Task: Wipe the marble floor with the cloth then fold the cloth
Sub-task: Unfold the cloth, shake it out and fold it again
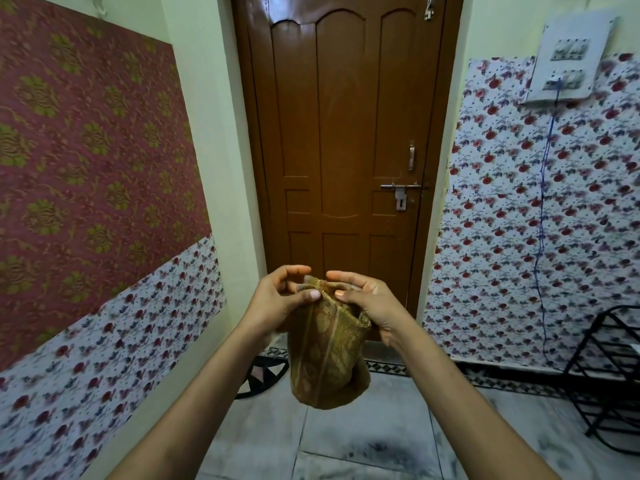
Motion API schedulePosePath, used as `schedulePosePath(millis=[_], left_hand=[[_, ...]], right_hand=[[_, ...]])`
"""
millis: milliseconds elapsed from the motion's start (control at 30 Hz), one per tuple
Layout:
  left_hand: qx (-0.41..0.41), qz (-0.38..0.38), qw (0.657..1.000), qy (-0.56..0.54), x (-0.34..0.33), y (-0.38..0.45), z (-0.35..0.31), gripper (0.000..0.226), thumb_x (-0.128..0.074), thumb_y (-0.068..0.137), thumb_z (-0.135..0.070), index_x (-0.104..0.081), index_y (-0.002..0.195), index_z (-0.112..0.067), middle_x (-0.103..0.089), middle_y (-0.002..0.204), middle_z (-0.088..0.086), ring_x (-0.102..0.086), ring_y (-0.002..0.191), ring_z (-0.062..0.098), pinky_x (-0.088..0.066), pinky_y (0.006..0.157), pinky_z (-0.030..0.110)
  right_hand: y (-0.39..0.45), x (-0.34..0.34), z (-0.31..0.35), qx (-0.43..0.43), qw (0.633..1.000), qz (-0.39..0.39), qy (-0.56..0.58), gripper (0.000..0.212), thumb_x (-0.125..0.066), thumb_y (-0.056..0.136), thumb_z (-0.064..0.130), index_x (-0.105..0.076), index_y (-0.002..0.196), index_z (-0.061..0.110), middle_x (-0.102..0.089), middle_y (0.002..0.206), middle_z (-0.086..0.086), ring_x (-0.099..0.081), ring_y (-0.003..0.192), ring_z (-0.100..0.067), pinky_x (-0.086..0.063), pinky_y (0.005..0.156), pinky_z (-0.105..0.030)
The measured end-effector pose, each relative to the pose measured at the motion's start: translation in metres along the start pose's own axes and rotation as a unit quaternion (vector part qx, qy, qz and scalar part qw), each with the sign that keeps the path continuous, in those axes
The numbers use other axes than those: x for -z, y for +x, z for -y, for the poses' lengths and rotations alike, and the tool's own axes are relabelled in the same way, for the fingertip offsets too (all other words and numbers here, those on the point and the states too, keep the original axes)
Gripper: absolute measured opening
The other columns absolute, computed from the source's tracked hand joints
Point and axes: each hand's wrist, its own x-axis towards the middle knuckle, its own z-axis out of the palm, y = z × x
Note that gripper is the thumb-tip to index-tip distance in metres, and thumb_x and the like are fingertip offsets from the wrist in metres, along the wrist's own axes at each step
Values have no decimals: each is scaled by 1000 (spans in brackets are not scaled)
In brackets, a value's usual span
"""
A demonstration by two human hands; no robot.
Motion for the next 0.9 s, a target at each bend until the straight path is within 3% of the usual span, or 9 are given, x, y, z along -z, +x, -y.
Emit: schedulePosePath(millis=[133,267,367,500,567,667,800,867,900], left_hand=[[5,10,1000,-3,-1,3,-2,48,-77,67,-18,-61,113,-25,-60,74,-4,-63,89,16,-51,77,30],[2,44,998,55,-2,2,-5,26,-77,66,-29,-68,89,-20,-64,89,2,-60,94,18,-47,72,28],[-27,33,994,104,-2,3,-4,34,-75,59,-40,-62,80,-15,-58,96,4,-54,94,18,-42,70,27],[-44,16,994,97,8,9,-5,30,-75,64,-34,-59,79,-14,-65,97,6,-60,98,23,-51,83,37],[-60,25,985,162,8,10,-6,26,-76,68,-31,-57,77,-16,-66,87,5,-62,89,21,-51,78,36],[-138,33,926,351,4,11,-6,17,-70,81,-24,-53,81,-26,-62,83,-6,-59,83,13,-52,71,34],[-166,88,870,455,6,11,-3,30,-59,89,-14,-54,116,-27,-54,99,-11,-52,96,9,-47,83,28],[-167,89,862,470,7,13,-4,28,-53,92,-13,-57,118,-21,-51,101,-7,-47,96,9,-40,82,22],[-165,87,867,462,7,13,-6,24,-51,93,-14,-60,114,-19,-52,100,-4,-47,95,11,-38,79,22]], right_hand=[[1,2,2,5,1000,17,-3,34,-53,89,-2,-60,118,14,-69,101,-3,-67,86,-8,-51,67,-16],[0,6,0,6,1000,18,-9,35,-54,88,-2,-61,116,19,-69,103,-4,-66,93,-13,-52,74,-20],[-1,10,-2,4,997,1,-75,36,-59,87,0,-59,119,15,-67,107,-5,-64,98,-16,-52,77,-20],[-4,25,2,-98,943,23,-317,31,-59,88,7,-58,118,14,-59,100,-1,-59,83,-10,-52,65,-19],[-5,27,6,-181,927,46,-325,27,-52,92,6,-56,118,11,-58,92,-5,-59,69,-11,-53,52,-18],[-2,24,11,-184,949,7,-256,30,-43,93,-4,-57,114,12,-58,84,-9,-56,55,-10,-47,42,-16],[-1,22,13,-105,983,-18,-147,27,-47,90,-4,-66,106,7,-63,90,-8,-61,71,-12,-54,57,-18],[-4,26,10,-58,991,20,-122,19,-61,87,7,-64,106,11,-64,101,-4,-62,91,-12,-55,74,-21],[-5,28,9,-35,985,32,-167,27,-68,83,14,-61,109,15,-63,106,-1,-60,98,-12,-53,80,-22]])
